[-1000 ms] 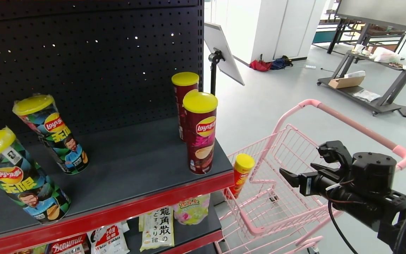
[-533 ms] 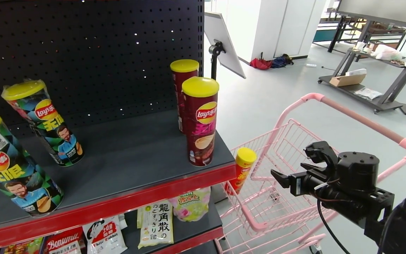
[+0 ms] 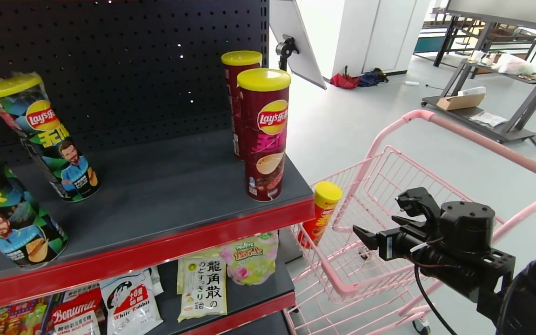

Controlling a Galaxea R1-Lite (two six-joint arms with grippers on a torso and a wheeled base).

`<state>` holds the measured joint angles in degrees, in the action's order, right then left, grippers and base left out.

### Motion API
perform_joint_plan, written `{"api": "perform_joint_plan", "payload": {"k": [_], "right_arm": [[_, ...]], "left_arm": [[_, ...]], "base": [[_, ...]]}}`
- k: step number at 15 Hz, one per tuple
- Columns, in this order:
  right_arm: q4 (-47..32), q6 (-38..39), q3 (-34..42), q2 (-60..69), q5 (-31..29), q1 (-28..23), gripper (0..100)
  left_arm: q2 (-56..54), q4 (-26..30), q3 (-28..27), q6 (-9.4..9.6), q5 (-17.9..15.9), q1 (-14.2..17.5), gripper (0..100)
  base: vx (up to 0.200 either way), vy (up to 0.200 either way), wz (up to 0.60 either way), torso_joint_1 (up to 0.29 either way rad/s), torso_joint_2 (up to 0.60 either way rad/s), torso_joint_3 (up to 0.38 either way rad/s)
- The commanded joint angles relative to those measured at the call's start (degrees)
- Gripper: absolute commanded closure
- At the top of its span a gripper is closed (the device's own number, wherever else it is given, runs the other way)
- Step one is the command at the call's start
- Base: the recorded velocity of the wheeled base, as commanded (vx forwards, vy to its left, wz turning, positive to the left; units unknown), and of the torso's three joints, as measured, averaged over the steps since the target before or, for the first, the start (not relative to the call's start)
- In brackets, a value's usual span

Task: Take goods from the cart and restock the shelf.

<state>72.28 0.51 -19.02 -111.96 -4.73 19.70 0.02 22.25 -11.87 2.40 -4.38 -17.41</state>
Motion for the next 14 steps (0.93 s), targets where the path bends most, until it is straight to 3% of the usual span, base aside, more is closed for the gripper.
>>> {"api": "perform_joint_plan", "payload": {"k": [1, 4, 7, 14], "right_arm": [[0.1, -0.1, -0.2, 0.2, -0.1, 0.1, 0], [0.7, -0.2, -2.7, -0.9, -0.3, 0.1, 0], [0.6, 2.8, -7.9, -3.6, 0.9, 1.7, 0], [0.6, 4.9, -10.2, -7.7, 0.9, 4.9, 0]], "left_arm": [[0.0, 0.0, 0.0, -0.03, 0.0, 0.0, 0], [0.0, 0.0, 0.0, -0.03, 0.0, 0.0, 0], [0.0, 0.0, 0.0, -0.03, 0.1, 0.0, 0], [0.0, 0.0, 0.0, -0.03, 0.6, 0.0, 0]], "base": [[0.000, 0.000, 0.00, -0.188, 0.52, 0.339], [0.000, 0.000, 0.00, -0.102, 0.31, 0.199], [0.000, 0.000, 0.00, -0.018, 0.05, 0.029], [0.000, 0.000, 0.00, 0.000, 0.00, 0.000]]}}
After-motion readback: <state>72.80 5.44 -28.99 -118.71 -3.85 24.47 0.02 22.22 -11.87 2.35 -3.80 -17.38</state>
